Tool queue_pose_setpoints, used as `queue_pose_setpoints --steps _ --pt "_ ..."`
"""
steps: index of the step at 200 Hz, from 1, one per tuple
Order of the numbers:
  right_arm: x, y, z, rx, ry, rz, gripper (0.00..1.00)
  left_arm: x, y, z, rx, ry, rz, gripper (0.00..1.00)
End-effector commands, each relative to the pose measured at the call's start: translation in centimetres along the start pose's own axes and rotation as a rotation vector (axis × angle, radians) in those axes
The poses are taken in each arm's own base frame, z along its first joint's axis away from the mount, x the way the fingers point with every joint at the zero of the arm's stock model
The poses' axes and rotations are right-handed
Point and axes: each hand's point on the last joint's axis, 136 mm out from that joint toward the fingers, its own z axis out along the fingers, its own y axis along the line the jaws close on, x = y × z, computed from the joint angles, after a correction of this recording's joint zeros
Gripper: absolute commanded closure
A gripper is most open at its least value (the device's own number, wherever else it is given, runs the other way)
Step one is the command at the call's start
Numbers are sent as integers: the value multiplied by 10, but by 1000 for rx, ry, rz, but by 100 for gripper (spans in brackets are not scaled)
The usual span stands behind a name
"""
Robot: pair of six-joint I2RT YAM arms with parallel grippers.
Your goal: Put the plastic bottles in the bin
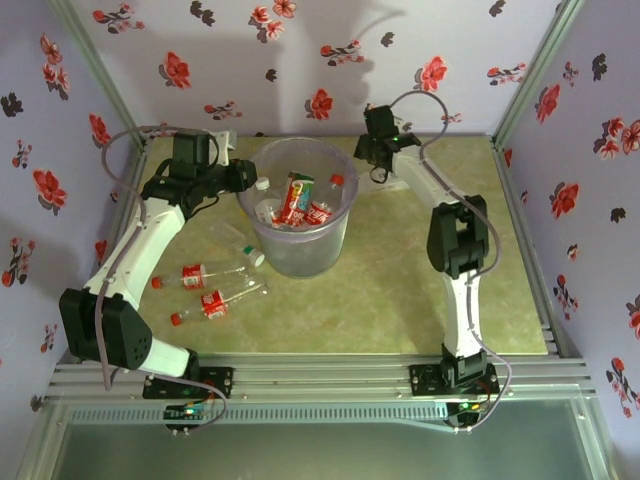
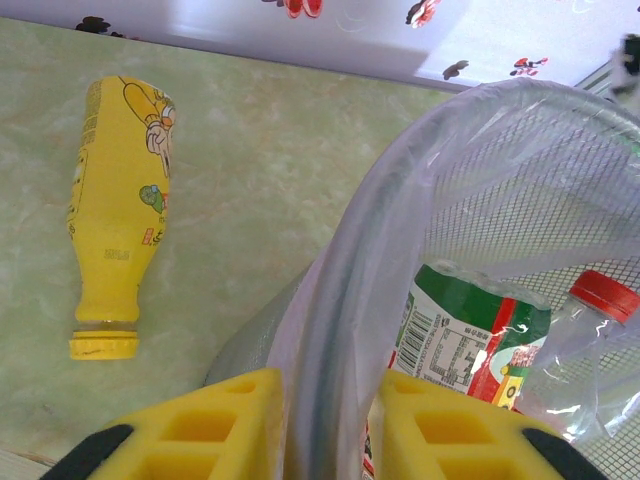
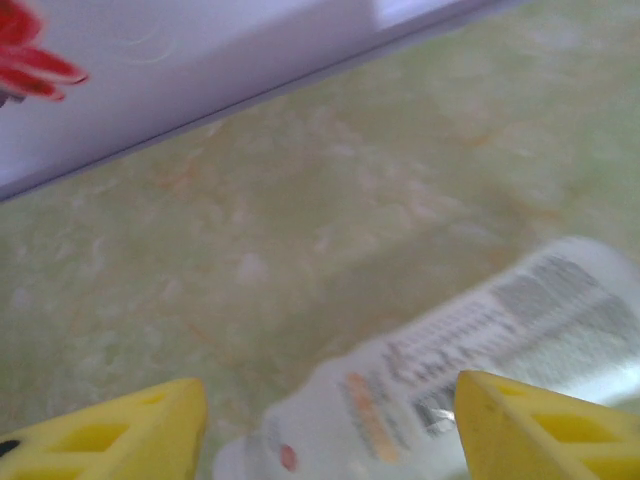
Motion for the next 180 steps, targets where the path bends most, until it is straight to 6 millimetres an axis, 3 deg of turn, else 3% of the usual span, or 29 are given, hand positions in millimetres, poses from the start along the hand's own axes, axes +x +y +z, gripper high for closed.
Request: queue_pose_setpoints --steps 1,30,61,102,180 --pt "7 26 18 -46 20 -101 37 -1 4 -5 -1 -8 2 71" --pt "21 34 41 -54 80 -135 37 -1 4 -5 0 -10 -1 71" --pt "40 39 50 -119 149 -149 37 0 4 -3 6 -3 -5 71" --pt "61 37 46 -147 218 -207 38 0 4 -2 16 -3 -13 71" --pt "87 1 17 -97 328 -350 40 -1 6 -3 14 -9 -20 71"
